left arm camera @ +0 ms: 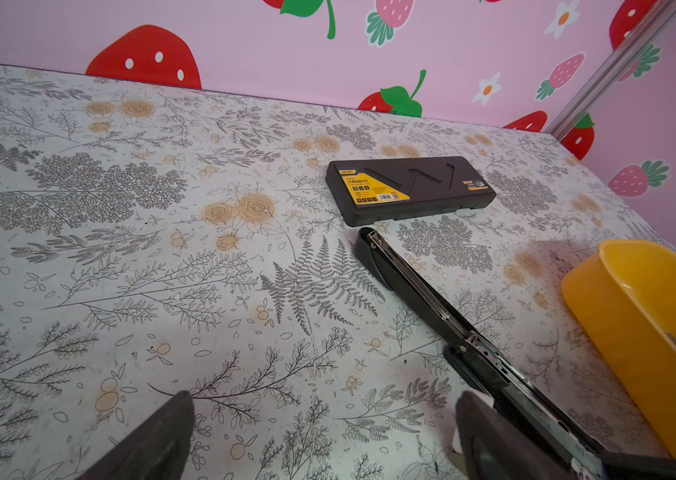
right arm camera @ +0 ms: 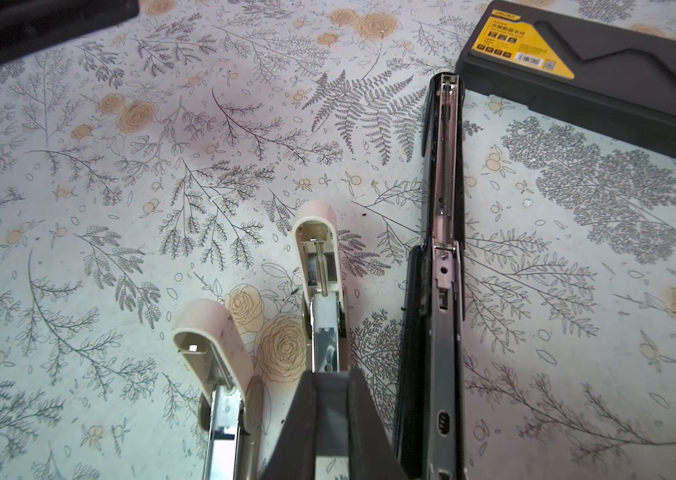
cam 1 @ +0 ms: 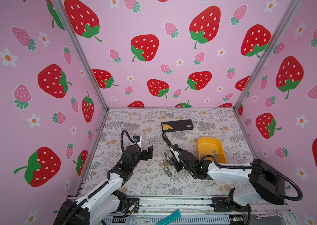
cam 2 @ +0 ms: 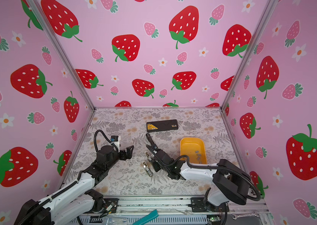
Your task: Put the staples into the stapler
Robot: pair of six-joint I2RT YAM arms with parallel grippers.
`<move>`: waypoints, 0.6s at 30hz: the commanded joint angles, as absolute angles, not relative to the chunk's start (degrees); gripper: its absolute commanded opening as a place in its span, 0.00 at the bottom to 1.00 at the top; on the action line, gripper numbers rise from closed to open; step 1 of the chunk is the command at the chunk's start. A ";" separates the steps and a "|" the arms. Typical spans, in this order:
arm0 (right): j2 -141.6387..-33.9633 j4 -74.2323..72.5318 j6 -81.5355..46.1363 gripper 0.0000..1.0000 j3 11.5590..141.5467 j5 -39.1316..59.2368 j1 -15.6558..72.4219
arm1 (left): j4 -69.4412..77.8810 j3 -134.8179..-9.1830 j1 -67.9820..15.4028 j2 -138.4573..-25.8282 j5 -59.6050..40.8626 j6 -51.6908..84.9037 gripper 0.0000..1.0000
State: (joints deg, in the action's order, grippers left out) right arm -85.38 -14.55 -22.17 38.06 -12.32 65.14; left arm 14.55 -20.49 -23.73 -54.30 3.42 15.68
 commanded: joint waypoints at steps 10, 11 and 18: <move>-93.34 -19.04 -19.87 0.09 41.45 -12.16 65.39 | 15.38 -23.29 -23.38 -54.84 2.29 15.77 0.99; -93.55 -19.16 -19.70 0.09 41.57 -12.23 65.39 | 15.42 -23.29 -23.42 -54.89 2.29 15.77 0.99; -94.70 -19.34 -19.08 0.09 42.62 -12.26 65.39 | 15.39 -23.38 -23.37 -55.11 2.37 15.86 0.99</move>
